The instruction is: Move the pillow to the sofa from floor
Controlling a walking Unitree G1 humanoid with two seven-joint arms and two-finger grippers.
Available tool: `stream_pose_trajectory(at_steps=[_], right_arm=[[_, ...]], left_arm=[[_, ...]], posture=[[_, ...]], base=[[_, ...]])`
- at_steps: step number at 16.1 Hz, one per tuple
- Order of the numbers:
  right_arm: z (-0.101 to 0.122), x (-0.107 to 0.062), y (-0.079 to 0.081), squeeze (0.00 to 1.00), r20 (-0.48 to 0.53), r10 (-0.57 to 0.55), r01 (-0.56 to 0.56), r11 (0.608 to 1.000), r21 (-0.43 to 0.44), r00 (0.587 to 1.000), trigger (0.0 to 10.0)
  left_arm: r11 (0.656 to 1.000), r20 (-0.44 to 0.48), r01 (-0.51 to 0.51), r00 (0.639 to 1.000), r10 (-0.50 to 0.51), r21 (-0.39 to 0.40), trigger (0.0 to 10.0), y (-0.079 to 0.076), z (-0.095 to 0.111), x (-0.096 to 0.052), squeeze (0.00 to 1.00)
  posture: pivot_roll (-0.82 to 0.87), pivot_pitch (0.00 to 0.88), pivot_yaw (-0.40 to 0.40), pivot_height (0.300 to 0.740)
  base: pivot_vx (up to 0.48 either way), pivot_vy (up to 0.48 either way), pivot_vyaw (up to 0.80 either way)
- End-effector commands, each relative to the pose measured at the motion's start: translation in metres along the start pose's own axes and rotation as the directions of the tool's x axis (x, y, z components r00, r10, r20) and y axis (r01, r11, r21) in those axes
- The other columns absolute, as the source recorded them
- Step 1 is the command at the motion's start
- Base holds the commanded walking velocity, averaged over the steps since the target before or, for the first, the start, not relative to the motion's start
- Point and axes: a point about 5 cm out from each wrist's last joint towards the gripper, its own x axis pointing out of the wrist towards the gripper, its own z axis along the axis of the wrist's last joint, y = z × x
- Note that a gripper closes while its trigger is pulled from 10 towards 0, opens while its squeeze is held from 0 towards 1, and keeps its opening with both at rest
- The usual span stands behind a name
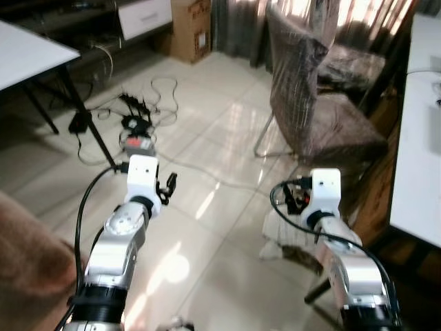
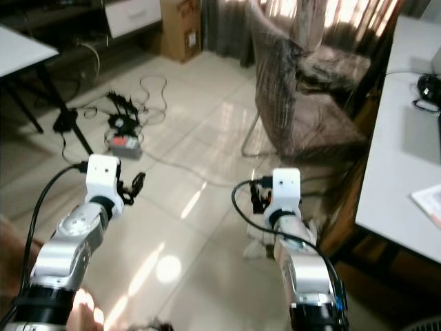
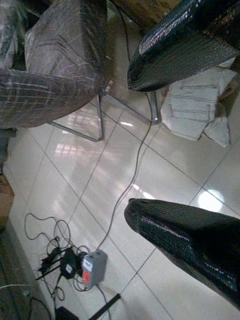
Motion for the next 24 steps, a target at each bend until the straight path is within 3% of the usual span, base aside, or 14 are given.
stream_pose_trajectory(at_steps=[1,14,16,24], right_arm=[[-0.0017,0.0004,-0.0015,0.00,0.002,-0.010,0.010,1.000,-0.003,1.000,10.0],[-0.0049,0.0016,-0.0051,0.00,-0.003,-0.049,0.049,0.998,-0.035,0.999,10.0],[-0.0041,0.0021,-0.0056,0.00,0.002,-0.054,0.054,0.998,-0.039,0.999,10.0],[-0.0035,0.0031,-0.0064,0.00,0.011,-0.056,0.057,0.997,-0.046,0.998,10.0]], left_arm=[[1.000,0.004,-0.006,1.000,0.006,0.019,10.0,0.0006,0.0015,-0.0010,0.00],[0.998,0.021,-0.019,1.000,0.018,0.054,10.0,0.0015,0.0044,-0.0001,0.00],[0.995,0.034,-0.008,0.999,0.004,0.098,10.0,-0.0007,0.0068,0.0000,0.00],[0.994,0.036,-0.012,0.999,0.008,0.108,10.0,-0.0012,0.0074,0.0016,0.00]], posture=[[-0.02,0.000,-0.013,0.740],[-0.02,0.000,-0.008,0.740],[-0.02,0.000,-0.007,0.740],[-0.02,0.000,-0.002,0.740]], base=[[-0.341,0.000,0.00],[-0.271,0.000,0.00],[0.000,0.000,0.00],[0.000,-0.364,0.00]])
